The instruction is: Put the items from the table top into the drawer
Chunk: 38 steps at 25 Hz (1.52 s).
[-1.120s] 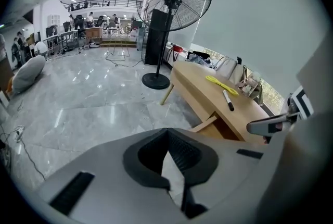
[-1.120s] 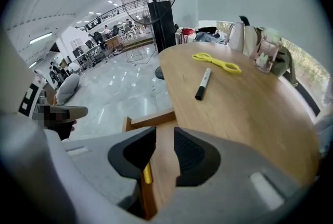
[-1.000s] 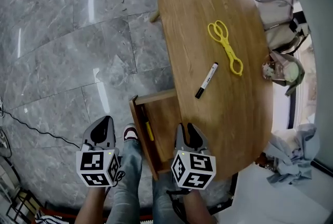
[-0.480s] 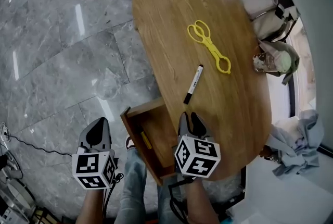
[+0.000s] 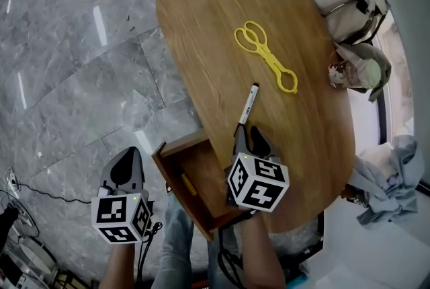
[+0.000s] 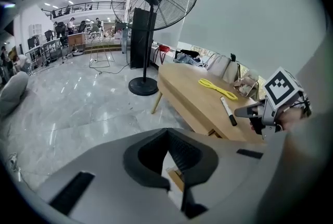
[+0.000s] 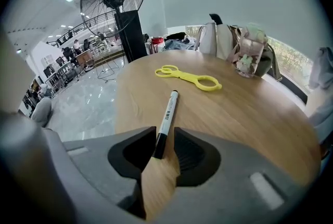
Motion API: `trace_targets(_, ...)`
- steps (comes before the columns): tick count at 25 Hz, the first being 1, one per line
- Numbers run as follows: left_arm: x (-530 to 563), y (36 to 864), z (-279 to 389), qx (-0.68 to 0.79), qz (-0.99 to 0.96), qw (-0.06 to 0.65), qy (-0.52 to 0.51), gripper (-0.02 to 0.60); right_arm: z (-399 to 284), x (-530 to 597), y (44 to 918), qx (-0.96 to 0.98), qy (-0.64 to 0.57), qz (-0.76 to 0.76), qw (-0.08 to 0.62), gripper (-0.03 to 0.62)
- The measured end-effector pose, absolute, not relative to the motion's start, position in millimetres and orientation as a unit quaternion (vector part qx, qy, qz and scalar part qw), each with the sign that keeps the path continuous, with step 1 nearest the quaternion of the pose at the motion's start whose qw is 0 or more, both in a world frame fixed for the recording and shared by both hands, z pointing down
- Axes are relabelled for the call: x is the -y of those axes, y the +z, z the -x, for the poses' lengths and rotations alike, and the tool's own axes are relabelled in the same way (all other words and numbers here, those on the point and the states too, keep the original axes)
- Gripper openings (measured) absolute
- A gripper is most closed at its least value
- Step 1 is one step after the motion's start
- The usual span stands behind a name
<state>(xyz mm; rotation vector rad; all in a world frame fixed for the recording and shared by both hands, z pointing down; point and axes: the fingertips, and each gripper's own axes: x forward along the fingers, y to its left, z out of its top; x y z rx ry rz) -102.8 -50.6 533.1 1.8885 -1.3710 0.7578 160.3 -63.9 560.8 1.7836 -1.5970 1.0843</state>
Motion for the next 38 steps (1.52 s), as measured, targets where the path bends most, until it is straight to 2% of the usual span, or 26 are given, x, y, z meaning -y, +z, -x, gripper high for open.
trace_targets(17,59.1,538.7,77.9,0.517,-0.728,0.344,0.292,-0.005,-166.0,99.1,579.0,0.601,0.383,-0.640,0.287,0.094)
trace_targets(38,43.3,540.8,98.0,0.532,-0.715,0.352,0.286,-0.005,-170.2,103.5,584.6,0.583,0.402,-0.644,0.289,0.072)
